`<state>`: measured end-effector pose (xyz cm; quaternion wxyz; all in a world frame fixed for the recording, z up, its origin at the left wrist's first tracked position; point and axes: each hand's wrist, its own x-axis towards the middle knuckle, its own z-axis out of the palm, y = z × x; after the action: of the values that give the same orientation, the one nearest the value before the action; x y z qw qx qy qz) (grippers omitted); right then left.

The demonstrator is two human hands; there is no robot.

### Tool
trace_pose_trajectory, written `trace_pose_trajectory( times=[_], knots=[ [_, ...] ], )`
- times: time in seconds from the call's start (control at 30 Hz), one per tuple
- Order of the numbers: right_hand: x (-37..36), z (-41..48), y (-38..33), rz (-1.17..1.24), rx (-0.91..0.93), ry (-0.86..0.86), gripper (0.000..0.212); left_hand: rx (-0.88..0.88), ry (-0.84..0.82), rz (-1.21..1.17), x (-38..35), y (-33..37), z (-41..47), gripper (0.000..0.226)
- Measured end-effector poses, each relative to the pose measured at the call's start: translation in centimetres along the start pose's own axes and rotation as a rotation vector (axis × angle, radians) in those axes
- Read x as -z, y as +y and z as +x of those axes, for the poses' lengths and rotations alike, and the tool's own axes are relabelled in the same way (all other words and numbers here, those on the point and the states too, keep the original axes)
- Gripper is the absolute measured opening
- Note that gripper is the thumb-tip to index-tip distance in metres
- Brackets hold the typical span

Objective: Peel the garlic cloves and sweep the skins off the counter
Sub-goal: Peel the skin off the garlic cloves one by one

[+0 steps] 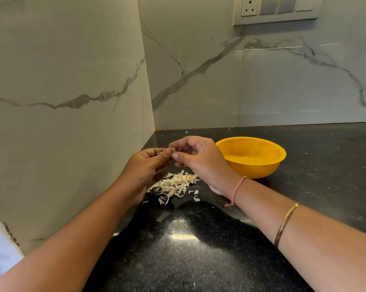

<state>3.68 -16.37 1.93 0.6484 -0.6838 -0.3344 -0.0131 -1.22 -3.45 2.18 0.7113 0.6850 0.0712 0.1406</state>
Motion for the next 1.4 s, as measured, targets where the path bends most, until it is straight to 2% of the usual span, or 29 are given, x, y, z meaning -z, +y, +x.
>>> trace_pose_trajectory(
  times=[0.4, 0.6, 0.73, 1.07, 1.4],
  knots=[
    [-0.21, 0.13, 0.23, -0.023, 0.010, 0.037, 0.018, -0.077, 0.010, 0.065, -0.18, -0.40, 0.16, 0.011],
    [-0.22, 0.20, 0.37, -0.036, -0.016, 0.084, 0.021, -0.075, 0.072, -0.022, 0.07, -0.29, 0.59, 0.011],
    [-0.33, 0.23, 0.39, -0.063, -0.019, 0.091, 0.025, -0.082, 0.072, -0.145, 0.39, -0.22, 0.77, 0.001],
    [-0.75, -0.11, 0.20, -0.553, 0.253, 0.075, 0.021, -0.196, 0.072, -0.008, 0.09, -0.50, 0.55, 0.020],
    [-0.77, -0.17, 0.11, -0.635, 0.288, 0.068, 0.019, -0.228, 0.060, 0.031, 0.39, -0.71, 0.67, 0.034]
  ],
)
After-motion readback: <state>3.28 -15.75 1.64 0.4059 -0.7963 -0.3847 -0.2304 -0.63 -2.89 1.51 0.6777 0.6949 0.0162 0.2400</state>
